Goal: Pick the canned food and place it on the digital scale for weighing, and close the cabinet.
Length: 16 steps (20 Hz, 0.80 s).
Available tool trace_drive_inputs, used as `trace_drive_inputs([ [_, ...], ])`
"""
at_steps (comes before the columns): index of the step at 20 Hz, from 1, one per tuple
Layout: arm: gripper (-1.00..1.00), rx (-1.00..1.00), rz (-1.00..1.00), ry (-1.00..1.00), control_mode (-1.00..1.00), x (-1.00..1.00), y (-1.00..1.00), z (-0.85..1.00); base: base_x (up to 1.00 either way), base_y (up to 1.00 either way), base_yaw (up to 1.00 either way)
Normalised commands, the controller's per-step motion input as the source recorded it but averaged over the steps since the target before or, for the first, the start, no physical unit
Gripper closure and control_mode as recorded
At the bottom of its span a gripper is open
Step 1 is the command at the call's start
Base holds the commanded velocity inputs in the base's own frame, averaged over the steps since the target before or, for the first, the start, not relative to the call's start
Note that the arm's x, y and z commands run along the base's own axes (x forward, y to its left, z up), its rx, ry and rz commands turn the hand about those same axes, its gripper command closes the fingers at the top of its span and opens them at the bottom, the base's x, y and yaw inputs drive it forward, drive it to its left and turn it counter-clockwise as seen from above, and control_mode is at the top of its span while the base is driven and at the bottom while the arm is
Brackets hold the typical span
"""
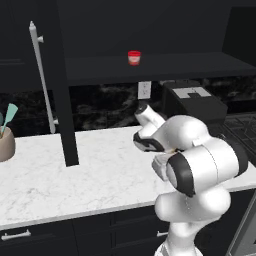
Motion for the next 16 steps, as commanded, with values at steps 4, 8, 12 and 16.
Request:
trace_drive_inputs([
  [4,1.0,0.0,-0.04,-0.05,-1.0,-0.53,0.03,-0.04,0.0,0.0,0.0],
  [8,1.0,0.0,-0.04,-0.13,-1.0,-0.74,0.02,0.0,0.0,0.0,0.0],
  [12,1.0,0.02,-0.07,-0.2,-1.0,-0.66,0.0,0.19,0.0,0.0,0.0],
  [16,1.0,0.0,-0.03,-0.07,-1.0,-0.26,0.0,0.09,0.0,0.0,0.0],
])
